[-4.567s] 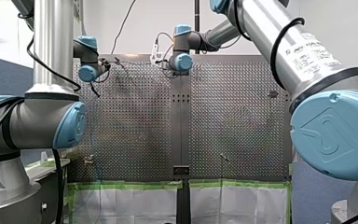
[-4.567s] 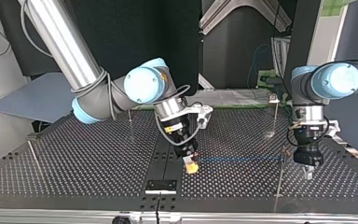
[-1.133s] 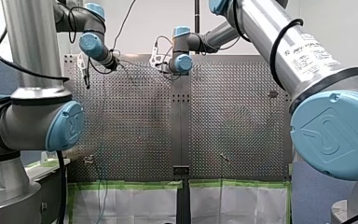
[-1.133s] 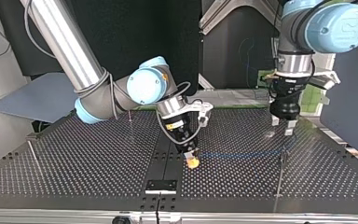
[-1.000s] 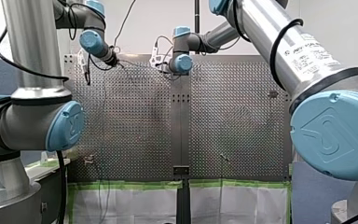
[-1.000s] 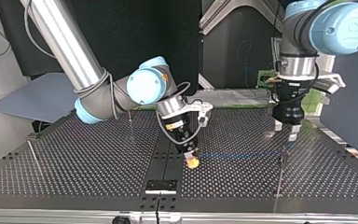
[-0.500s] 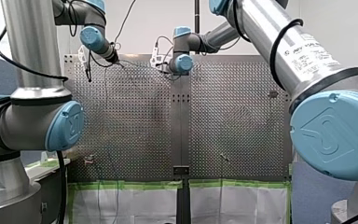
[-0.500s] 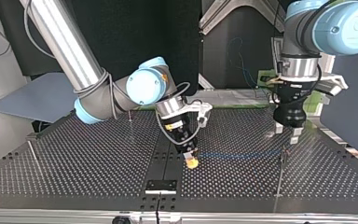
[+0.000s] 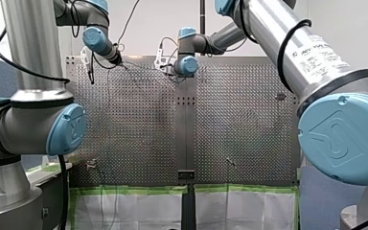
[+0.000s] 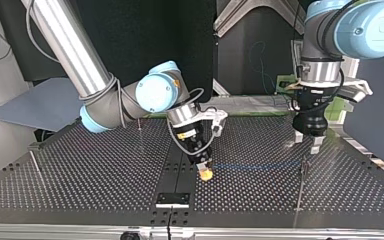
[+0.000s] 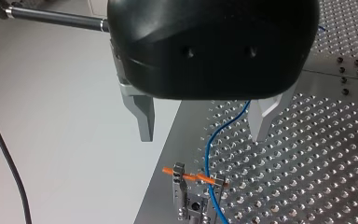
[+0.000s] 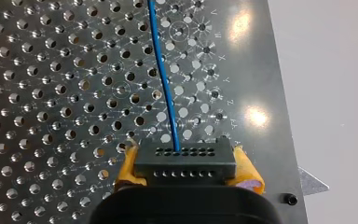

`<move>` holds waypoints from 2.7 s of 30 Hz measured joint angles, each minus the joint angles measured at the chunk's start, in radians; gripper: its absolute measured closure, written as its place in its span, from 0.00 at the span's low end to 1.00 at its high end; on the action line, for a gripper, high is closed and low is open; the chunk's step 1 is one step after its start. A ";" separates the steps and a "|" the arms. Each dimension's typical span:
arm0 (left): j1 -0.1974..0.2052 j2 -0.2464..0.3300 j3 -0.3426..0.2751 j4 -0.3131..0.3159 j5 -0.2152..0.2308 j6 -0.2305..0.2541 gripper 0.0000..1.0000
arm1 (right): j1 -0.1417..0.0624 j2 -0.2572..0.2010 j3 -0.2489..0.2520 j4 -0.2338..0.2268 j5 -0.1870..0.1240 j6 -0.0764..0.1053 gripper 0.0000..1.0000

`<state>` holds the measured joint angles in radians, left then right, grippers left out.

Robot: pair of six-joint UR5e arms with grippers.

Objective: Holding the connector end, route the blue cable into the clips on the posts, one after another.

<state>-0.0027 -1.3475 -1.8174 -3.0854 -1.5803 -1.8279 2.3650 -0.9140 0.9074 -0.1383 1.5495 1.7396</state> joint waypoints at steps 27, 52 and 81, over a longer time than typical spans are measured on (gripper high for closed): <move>-0.002 0.010 0.000 -0.007 -0.026 -0.019 0.00 | 0.003 0.004 0.000 0.000 -0.007 0.003 1.00; -0.003 0.011 0.000 -0.002 -0.041 -0.025 0.00 | 0.000 0.009 0.000 -0.001 -0.015 0.004 1.00; -0.016 -0.051 0.002 0.044 0.045 0.164 0.00 | -0.007 0.010 0.000 0.000 0.008 -0.002 1.00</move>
<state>-0.0189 -1.3983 -1.8152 -3.0416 -1.5351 -1.6640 2.3577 -0.9043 0.9074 -0.1380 1.5576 1.7373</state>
